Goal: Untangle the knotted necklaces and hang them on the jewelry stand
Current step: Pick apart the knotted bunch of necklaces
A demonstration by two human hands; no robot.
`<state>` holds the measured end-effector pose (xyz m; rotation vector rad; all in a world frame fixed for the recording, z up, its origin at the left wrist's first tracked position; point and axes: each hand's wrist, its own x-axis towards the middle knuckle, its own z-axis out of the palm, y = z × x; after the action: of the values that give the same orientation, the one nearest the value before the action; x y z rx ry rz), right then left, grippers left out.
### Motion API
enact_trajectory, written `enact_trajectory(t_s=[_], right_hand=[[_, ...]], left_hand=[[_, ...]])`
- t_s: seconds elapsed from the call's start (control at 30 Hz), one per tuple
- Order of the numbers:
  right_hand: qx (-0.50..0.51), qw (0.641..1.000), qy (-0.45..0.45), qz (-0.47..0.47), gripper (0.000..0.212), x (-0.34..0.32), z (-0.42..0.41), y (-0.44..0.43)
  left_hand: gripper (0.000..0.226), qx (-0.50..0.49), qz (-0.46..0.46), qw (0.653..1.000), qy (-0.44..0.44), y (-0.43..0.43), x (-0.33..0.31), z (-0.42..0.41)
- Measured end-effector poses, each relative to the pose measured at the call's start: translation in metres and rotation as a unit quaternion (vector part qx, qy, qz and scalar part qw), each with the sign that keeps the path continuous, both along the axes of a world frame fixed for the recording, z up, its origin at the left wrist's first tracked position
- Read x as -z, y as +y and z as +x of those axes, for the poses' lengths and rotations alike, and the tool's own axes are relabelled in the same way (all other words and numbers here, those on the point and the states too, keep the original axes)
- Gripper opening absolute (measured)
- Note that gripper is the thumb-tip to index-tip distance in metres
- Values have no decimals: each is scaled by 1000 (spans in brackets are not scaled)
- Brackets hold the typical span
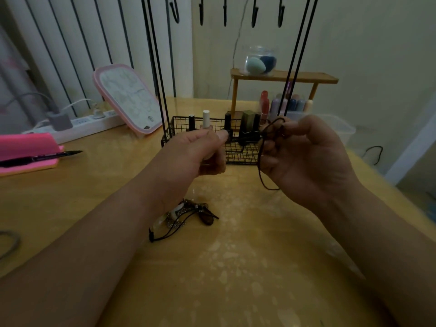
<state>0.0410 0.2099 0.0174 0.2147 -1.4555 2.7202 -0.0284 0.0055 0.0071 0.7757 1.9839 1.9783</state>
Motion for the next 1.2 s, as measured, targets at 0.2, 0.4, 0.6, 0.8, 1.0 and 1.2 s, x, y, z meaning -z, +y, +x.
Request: enact_trajectory(t_s=[0.2,0.4,0.6,0.8,1.0,1.2], right_hand=[[-6,998,-12,-59,12,-4,1,1],[-9,999,-46,12,9,-7,4,-1],[-3,968,-107,226,17,-2,3,-4],[-15,933,-115,342,13,-1,4,-7],[-21,920,-90,381,12,-1,3,-10],[1,968,5,251,11,-5,5,-9]], left_hand=[[46,-23,-7,1000,4,0,3,-4],[48,-27,16,999,-11,0,0,-2],[34,-19,81,996,-27,-3,-7,-1],[33,-8,174,982,-70,-8,-12,-4],[29,86,140,986,-36,-7,-8,-2],[20,-1,-9,1000,18,5,2,0]])
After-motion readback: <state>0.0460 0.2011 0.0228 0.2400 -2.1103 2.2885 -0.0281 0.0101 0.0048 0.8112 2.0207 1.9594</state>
